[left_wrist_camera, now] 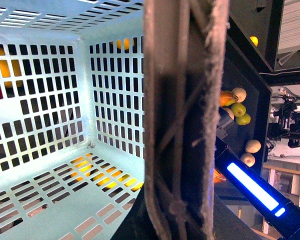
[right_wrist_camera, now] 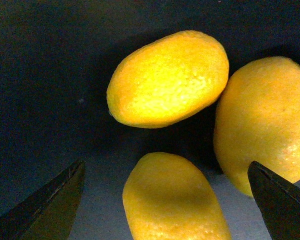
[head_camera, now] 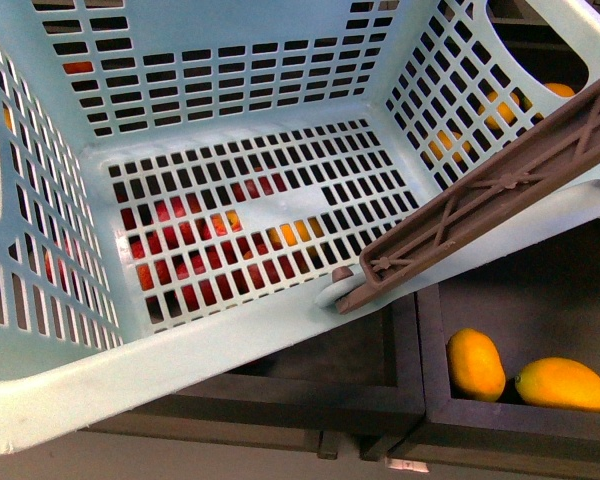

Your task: Pick lemon and mango into basket

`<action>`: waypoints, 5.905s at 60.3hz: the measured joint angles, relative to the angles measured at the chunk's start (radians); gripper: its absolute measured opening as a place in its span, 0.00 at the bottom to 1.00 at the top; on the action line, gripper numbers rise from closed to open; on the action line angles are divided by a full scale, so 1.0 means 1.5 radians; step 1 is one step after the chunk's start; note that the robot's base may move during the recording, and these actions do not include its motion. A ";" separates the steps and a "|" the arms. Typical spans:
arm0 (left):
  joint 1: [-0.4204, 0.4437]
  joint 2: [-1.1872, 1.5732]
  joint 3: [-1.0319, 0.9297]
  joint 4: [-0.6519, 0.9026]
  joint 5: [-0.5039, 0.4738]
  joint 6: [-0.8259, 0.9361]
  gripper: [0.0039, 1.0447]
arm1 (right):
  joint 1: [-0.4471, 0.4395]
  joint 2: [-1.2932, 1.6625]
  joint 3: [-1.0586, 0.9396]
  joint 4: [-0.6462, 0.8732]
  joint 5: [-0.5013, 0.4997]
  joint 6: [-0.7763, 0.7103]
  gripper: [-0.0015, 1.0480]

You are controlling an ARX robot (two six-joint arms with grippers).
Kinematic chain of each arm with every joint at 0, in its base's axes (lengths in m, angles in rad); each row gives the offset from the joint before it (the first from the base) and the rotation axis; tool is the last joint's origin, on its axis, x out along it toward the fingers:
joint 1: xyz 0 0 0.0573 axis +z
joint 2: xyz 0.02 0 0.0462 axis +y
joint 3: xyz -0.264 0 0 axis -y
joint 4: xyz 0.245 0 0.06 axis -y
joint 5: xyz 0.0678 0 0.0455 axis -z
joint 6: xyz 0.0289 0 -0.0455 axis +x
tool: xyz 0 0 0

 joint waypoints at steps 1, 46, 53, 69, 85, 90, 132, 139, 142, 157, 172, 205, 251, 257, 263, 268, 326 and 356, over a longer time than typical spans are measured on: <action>0.000 0.000 0.000 0.000 0.000 0.000 0.05 | 0.000 0.003 0.002 -0.003 -0.001 0.000 0.92; 0.000 0.000 0.000 0.000 0.000 0.000 0.05 | -0.001 0.040 0.033 -0.030 0.008 0.024 0.55; 0.000 0.000 0.000 0.000 0.001 0.000 0.05 | -0.004 0.031 0.010 -0.014 0.006 0.033 0.49; 0.000 0.000 0.000 0.000 0.000 0.000 0.05 | -0.022 -0.089 -0.189 0.099 -0.064 0.036 0.48; 0.000 0.000 0.000 0.000 0.000 0.000 0.05 | -0.061 -0.345 -0.455 0.238 -0.187 0.027 0.48; 0.000 0.000 0.000 0.000 0.000 0.000 0.05 | -0.075 -0.436 -0.539 0.273 -0.235 0.031 0.48; 0.000 0.000 0.000 0.000 0.000 0.000 0.05 | 0.050 -1.037 -0.938 0.378 -0.375 0.281 0.48; 0.000 0.000 0.000 0.000 0.000 0.000 0.05 | 0.090 -1.064 -0.953 0.373 -0.357 0.281 0.48; 0.000 0.000 0.000 0.000 0.001 0.000 0.05 | 0.104 -1.065 -0.955 0.373 -0.350 0.280 0.48; 0.000 0.000 0.000 0.000 0.000 0.000 0.05 | 0.210 -1.050 -0.972 0.374 -0.284 0.249 0.48; 0.000 0.000 0.000 0.000 0.000 0.000 0.05 | 0.298 -0.989 -0.973 0.398 -0.223 0.216 0.48; 0.000 0.000 0.000 0.000 0.002 0.000 0.05 | 0.371 -0.945 -0.975 0.420 -0.172 0.192 0.78; -0.001 0.001 0.001 0.000 0.005 0.001 0.05 | 0.219 -1.170 -1.160 0.505 0.007 -0.004 0.37; 0.001 0.001 0.001 0.000 0.002 0.001 0.05 | 0.219 -1.215 -1.182 0.481 0.006 -0.012 0.20; 0.001 0.001 0.001 0.000 -0.004 0.002 0.05 | 0.219 -1.255 -1.198 0.459 0.007 -0.017 0.05; 0.001 0.001 0.001 0.000 -0.002 0.002 0.05 | 0.219 -1.261 -1.223 0.487 0.006 -0.021 0.02; 0.001 0.001 0.001 0.000 0.000 0.001 0.05 | 0.219 -1.496 -1.247 0.288 0.006 -0.022 0.85; -0.006 0.002 0.001 0.000 0.007 -0.005 0.05 | 0.219 -1.498 -1.247 0.287 0.009 -0.022 0.92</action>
